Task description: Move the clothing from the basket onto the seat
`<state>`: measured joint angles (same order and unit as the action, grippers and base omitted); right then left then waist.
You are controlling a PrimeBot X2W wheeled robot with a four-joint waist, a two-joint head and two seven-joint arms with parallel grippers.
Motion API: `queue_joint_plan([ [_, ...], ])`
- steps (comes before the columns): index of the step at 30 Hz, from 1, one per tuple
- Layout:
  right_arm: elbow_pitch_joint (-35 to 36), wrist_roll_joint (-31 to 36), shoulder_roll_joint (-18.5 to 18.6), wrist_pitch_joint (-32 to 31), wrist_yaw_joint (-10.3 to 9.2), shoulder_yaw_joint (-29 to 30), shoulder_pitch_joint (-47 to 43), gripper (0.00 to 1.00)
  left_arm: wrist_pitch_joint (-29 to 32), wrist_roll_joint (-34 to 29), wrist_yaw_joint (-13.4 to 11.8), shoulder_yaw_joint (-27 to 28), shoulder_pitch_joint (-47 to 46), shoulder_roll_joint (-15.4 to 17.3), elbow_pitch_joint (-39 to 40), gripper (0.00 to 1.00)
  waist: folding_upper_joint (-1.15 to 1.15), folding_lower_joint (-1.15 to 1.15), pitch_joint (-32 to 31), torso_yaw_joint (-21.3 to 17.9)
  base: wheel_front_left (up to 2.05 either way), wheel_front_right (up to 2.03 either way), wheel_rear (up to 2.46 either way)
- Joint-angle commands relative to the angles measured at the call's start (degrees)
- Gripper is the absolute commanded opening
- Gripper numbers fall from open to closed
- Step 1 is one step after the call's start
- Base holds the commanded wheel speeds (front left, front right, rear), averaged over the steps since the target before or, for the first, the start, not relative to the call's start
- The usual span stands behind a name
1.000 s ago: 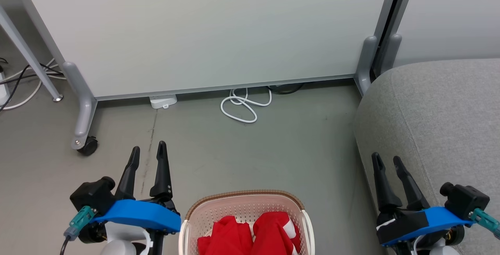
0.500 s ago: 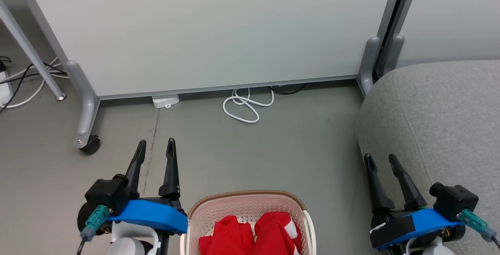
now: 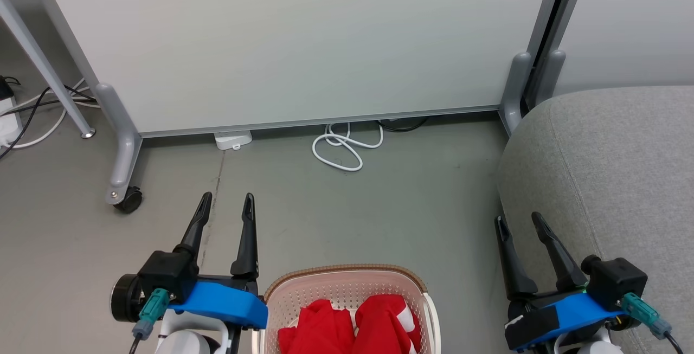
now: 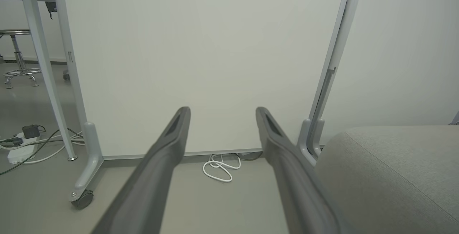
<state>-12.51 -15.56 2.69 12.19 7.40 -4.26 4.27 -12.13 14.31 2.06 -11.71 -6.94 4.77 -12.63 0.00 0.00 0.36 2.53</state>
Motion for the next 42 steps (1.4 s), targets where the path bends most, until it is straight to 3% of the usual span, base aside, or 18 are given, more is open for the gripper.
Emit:
queue_joint_plan([
  [1, 0.15, 1.61, 0.3, 0.55, 0.13, -0.24, 0.58, 1.0, -0.58, -1.6, 0.13, -0.18, -1.15, 0.13, -0.08, 1.0, 0.0, 0.0, -0.02, 0.01, 0.0, 0.0, 0.0],
  [20, -1.48, 7.68, 0.31, 2.47, 0.15, -0.85, 0.49, 1.0, -2.51, -5.34, 2.95, -0.09, -1.33, -1.1, -4.44, 1.0, 0.0, 0.0, -0.3, 0.48, 0.0, 0.0, 0.0],
  [42, -0.42, 8.55, 0.3, 3.09, 0.15, -1.59, 1.7, 1.0, -3.15, -8.51, 4.06, 0.11, -3.03, -1.68, -5.75, 1.0, 0.0, 0.0, 2.33, -1.05, 0.0, 0.0, 0.0],
])
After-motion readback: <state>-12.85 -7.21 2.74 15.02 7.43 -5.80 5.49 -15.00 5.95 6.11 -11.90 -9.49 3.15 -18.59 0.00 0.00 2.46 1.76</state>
